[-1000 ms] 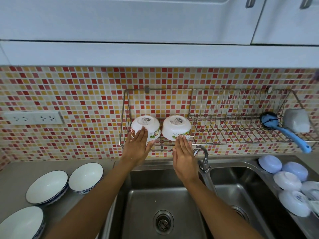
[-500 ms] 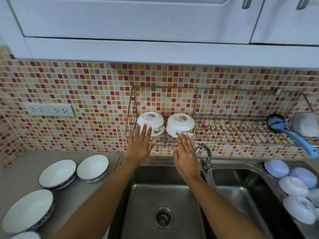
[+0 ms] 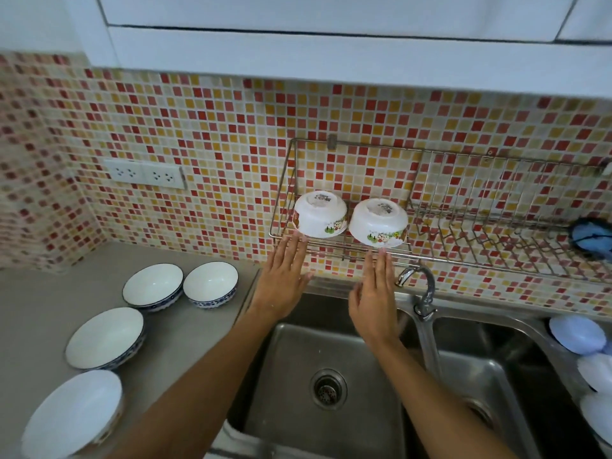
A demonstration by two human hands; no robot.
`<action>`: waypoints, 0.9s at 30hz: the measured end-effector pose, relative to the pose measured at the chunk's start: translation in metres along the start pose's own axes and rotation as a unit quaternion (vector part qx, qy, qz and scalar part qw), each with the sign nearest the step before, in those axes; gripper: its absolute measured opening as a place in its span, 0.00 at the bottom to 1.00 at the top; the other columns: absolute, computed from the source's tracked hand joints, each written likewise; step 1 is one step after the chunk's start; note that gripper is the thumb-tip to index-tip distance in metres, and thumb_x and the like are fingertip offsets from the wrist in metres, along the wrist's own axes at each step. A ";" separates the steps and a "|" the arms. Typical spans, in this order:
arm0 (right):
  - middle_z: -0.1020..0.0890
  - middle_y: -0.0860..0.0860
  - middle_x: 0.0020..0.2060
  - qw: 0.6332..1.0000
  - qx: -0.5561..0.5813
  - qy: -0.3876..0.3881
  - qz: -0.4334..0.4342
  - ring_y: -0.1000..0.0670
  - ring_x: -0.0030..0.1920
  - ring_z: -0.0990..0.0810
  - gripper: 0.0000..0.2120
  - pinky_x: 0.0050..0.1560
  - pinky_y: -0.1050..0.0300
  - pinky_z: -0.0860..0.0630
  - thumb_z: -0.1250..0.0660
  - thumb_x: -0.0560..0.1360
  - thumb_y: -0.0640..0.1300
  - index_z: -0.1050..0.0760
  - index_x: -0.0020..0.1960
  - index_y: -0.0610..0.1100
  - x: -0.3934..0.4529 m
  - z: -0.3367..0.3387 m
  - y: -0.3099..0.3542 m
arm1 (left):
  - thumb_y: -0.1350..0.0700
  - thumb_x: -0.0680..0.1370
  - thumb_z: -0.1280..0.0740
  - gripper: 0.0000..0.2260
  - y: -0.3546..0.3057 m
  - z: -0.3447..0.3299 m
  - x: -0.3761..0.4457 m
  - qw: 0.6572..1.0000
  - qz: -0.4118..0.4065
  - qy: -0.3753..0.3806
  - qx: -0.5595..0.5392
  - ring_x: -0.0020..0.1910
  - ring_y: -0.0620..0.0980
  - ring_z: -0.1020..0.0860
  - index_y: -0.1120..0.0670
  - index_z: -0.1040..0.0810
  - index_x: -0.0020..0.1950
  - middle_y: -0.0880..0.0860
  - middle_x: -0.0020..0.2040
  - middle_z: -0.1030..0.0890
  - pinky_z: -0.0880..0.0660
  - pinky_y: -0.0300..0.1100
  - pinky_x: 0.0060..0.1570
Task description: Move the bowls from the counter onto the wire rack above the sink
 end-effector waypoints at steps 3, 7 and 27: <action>0.53 0.42 0.78 0.997 0.012 0.068 0.018 0.41 0.77 0.52 0.39 0.74 0.40 0.43 0.38 0.77 0.54 0.56 0.79 0.45 -0.032 -0.038 0.016 | 0.39 0.79 0.57 0.31 0.025 -0.020 -0.038 0.999 0.036 0.019 -0.004 0.75 0.54 0.66 0.51 0.64 0.76 0.53 0.77 0.65 0.64 0.52 0.74; 0.55 0.42 0.78 0.977 0.048 0.200 0.048 0.39 0.77 0.49 0.43 0.74 0.40 0.45 0.38 0.75 0.63 0.60 0.78 0.52 -0.086 -0.103 0.063 | 0.38 0.78 0.59 0.31 0.090 -0.043 -0.109 0.990 0.121 0.076 0.013 0.75 0.56 0.65 0.49 0.66 0.75 0.54 0.76 0.66 0.64 0.57 0.72; 0.24 0.41 0.63 0.824 0.171 0.540 -0.035 0.38 0.62 0.25 0.32 0.58 0.47 0.26 0.35 0.73 0.63 0.36 0.69 0.44 -0.225 -0.257 0.370 | 0.55 0.80 0.39 0.23 0.375 -0.030 -0.376 0.841 0.521 0.109 -0.102 0.65 0.61 0.29 0.56 0.40 0.73 0.60 0.70 0.33 0.28 0.54 0.61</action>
Point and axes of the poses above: each hand's wrist, its own x-axis towards the middle knuckle, its own z-axis out of the back of the hand, y = z × x, the point moved 10 cm from there along x, towards the middle knuckle
